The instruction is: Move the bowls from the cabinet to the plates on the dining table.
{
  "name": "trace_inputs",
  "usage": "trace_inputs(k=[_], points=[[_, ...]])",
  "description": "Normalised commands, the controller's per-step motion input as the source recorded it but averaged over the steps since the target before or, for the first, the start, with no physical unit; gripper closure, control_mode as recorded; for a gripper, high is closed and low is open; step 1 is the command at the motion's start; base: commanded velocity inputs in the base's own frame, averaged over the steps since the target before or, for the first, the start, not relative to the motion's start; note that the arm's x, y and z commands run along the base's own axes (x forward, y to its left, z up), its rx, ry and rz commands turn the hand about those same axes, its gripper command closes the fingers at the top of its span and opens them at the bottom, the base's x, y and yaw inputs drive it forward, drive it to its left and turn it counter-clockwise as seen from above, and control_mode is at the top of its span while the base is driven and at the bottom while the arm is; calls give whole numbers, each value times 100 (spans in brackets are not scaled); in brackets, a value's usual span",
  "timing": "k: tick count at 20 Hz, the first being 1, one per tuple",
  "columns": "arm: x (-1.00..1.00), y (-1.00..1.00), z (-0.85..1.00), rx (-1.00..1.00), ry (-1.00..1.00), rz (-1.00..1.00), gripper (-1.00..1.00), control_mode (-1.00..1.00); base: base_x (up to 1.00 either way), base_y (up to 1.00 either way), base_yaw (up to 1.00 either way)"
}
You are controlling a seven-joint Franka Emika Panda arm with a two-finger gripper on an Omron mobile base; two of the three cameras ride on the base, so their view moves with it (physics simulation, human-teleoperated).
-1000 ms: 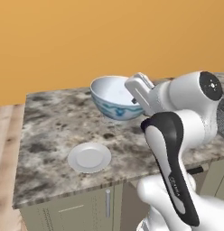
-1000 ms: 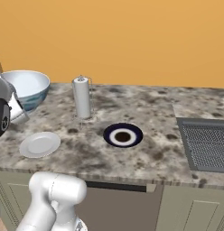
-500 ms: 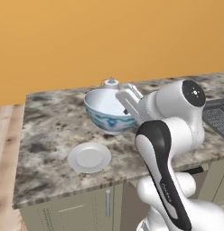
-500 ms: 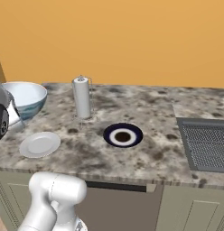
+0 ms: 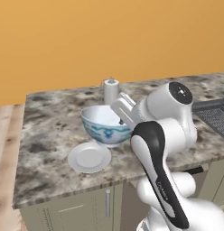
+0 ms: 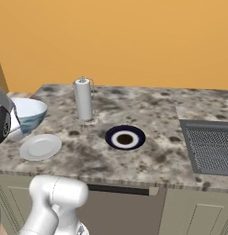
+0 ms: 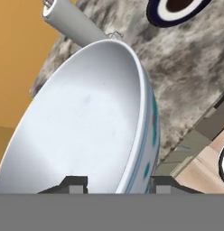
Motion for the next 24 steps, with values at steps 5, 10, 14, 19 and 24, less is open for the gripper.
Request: trace_inputs(k=[5,10,14,19,24], points=[[2,2,-44,0,0,3,100,-100,0,0,0],[0,6,-29,0,0,2,100,-100,0,0,0],[11,9,-15,-5,0,3,100,-100,0,0,0],[9,12,-16,-9,0,5,100,-100,0,0,0],[4,6,-30,-5,0,3,100,-100,0,0,0]])
